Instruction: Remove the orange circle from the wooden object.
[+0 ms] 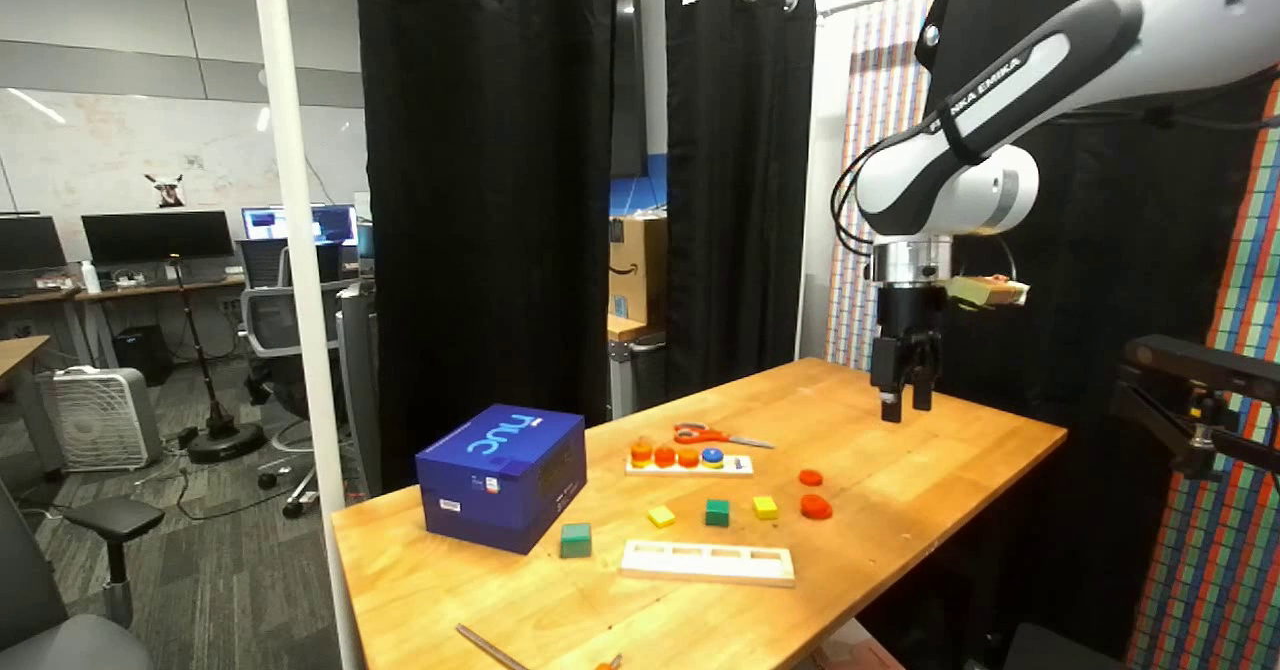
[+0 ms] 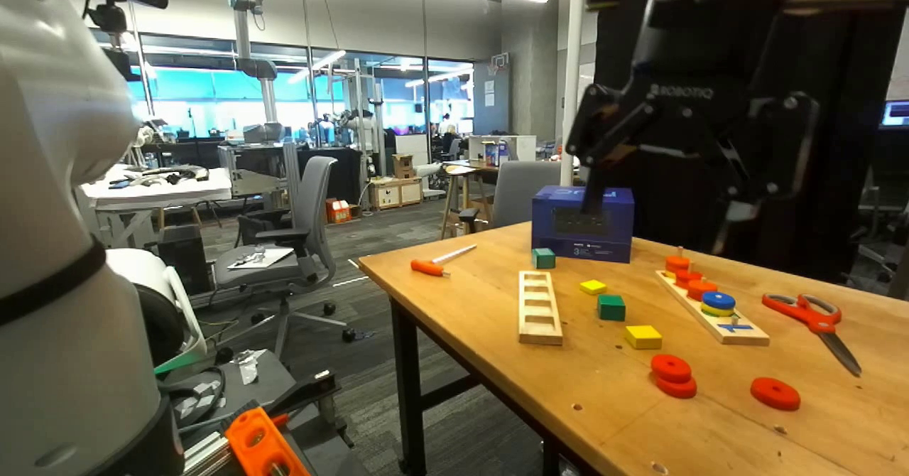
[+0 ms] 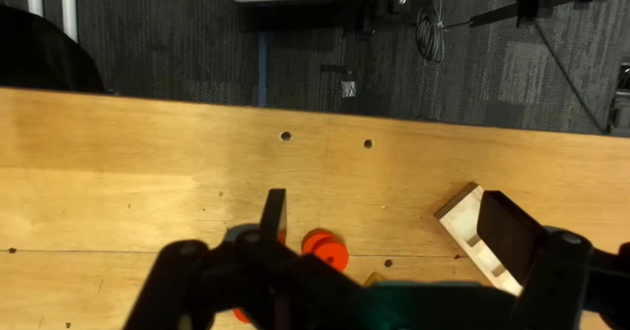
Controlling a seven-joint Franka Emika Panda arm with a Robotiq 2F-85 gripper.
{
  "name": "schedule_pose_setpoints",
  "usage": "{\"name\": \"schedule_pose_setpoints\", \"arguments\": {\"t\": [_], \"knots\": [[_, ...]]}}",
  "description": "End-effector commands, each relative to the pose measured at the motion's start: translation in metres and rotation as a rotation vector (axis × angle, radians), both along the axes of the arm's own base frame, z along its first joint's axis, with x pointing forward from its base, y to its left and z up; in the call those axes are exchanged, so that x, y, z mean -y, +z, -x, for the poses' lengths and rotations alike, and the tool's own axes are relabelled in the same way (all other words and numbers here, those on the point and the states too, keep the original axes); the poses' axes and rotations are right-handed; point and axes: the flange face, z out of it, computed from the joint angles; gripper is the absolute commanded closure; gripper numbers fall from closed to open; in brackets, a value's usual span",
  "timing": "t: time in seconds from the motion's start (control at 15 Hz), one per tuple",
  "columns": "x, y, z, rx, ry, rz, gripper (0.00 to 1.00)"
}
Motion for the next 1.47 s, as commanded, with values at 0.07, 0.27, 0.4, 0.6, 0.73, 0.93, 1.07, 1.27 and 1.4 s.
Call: {"name": "schedule_pose_setpoints", "arguments": {"t": [0.07,0.27,0.4,0.6,0.73,0.93,1.07,1.27,1.4], "knots": [[-0.061,0.054,0.045,0.034,0.064,0.011,0.00],[-0.093,0.079,0.067,0.065,0.077,0.013,0.00],[-0.111,0.090,0.083,0.088,0.078,0.021,0.00],[-0.131,0.102,0.106,0.129,0.003,0.003,0.00],[-0.142,0.107,0.116,0.133,-0.062,0.027,0.00],[-0.154,0.114,0.126,0.134,-0.117,0.073,0.00],[-0.160,0.115,0.130,0.105,-0.093,0.112,0.00],[-0.166,0.115,0.134,0.078,-0.060,0.119,0.00],[-0.162,0.110,0.128,0.072,-0.059,0.100,0.00]]}}
